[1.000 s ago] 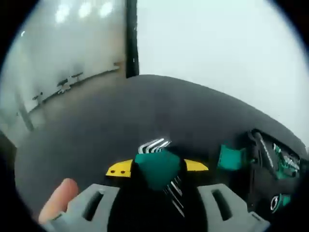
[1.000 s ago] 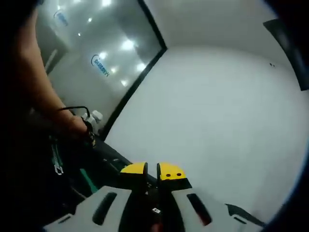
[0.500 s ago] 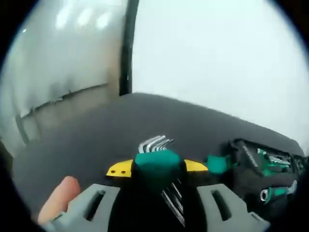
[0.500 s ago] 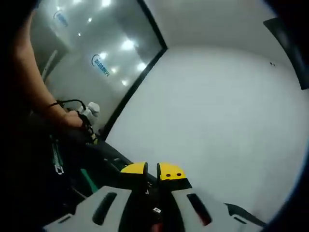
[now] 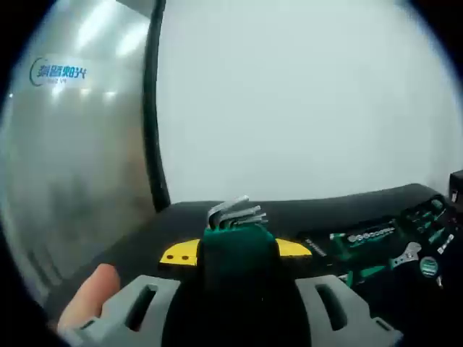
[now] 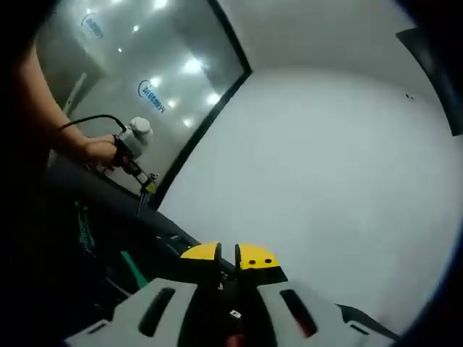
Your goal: Pick up the tools and put them into their designated positions in the toolbox.
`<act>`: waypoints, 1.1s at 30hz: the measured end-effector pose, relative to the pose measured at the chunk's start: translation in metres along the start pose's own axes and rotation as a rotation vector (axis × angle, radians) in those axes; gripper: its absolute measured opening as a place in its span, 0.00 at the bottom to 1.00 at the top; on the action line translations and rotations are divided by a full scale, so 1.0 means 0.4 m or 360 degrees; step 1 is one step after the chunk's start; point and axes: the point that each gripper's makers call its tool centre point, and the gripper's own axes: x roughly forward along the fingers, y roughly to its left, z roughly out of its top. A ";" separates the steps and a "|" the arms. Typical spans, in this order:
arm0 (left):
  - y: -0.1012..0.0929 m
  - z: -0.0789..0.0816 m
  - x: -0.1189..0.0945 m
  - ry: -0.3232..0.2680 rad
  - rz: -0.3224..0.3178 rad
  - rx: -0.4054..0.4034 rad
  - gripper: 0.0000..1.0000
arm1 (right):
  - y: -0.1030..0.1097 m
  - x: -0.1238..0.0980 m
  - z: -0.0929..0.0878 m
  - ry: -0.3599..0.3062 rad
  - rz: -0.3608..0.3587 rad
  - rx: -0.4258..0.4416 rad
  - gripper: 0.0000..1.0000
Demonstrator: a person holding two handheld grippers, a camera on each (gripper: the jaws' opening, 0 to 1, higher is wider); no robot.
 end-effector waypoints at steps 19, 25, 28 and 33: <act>-0.196 -0.028 -0.164 0.0392 -0.0666 0.0522 0.30 | -0.005 -0.005 -0.001 0.0003 -0.0005 0.0003 0.06; -0.281 -0.045 -0.151 0.0437 -0.0764 0.0649 0.30 | -0.006 -0.008 0.002 0.0006 -0.0014 -0.0002 0.06; -0.332 -0.057 -0.144 0.0424 -0.0823 0.0745 0.30 | -0.009 -0.006 -0.001 0.0009 -0.0018 0.0005 0.06; -0.387 -0.068 -0.150 0.0445 -0.0898 0.0733 0.07 | -0.009 -0.010 0.003 0.0008 -0.0020 0.0005 0.06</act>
